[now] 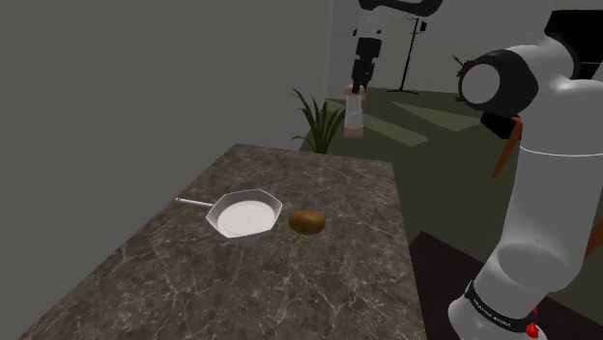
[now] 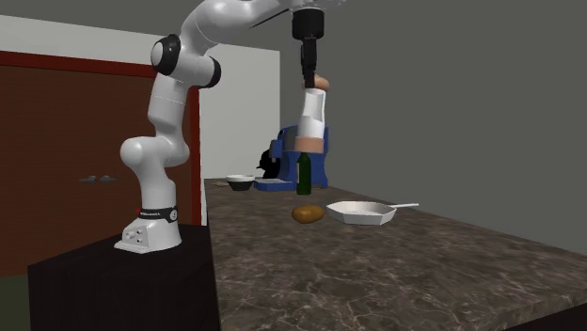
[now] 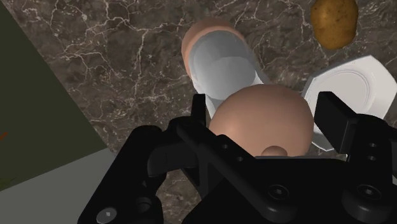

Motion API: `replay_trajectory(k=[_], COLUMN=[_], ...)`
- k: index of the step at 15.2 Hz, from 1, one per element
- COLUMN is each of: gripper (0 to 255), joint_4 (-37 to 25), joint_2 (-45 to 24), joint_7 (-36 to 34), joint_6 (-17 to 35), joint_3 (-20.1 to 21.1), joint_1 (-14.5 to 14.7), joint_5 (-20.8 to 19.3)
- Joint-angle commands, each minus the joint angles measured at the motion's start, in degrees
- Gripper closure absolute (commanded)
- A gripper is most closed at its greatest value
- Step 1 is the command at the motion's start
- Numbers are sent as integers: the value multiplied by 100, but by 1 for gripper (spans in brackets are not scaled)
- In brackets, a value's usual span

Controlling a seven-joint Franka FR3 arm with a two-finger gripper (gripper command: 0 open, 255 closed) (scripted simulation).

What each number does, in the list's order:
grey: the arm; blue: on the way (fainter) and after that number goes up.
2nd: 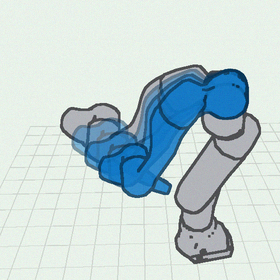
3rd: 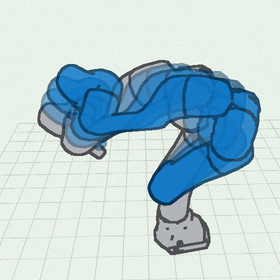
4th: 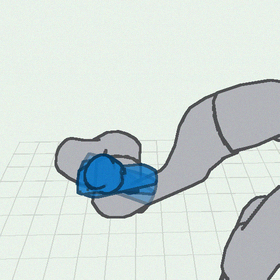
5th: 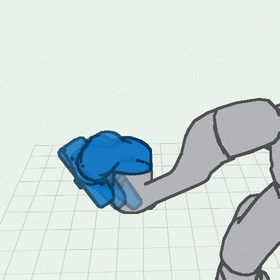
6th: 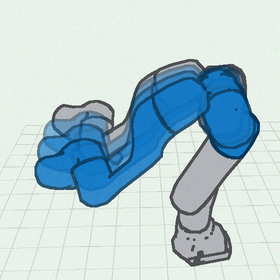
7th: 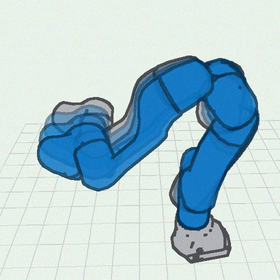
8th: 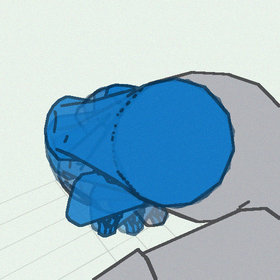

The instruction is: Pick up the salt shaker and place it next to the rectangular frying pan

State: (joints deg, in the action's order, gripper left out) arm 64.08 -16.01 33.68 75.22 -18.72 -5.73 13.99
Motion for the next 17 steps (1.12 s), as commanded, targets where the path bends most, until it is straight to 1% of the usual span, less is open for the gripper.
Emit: replay_trajectory(k=[1, 6, 10, 14, 17], gripper=[255, 255, 255, 255, 255], joint_4=[15, -21, -256, -714, -1269], joint_2=[14, -9, -172, -480, -840], joint_7=[-268, -914, -1421, -1921, -2297], joint_6=[51, 156, 173, 110, -21], joint_3=[90, 314, 489, 651, 765], joint_1=[184, 623, 939, 1228, 1420], joint_5=[-10, -29, -18, 15, 55])
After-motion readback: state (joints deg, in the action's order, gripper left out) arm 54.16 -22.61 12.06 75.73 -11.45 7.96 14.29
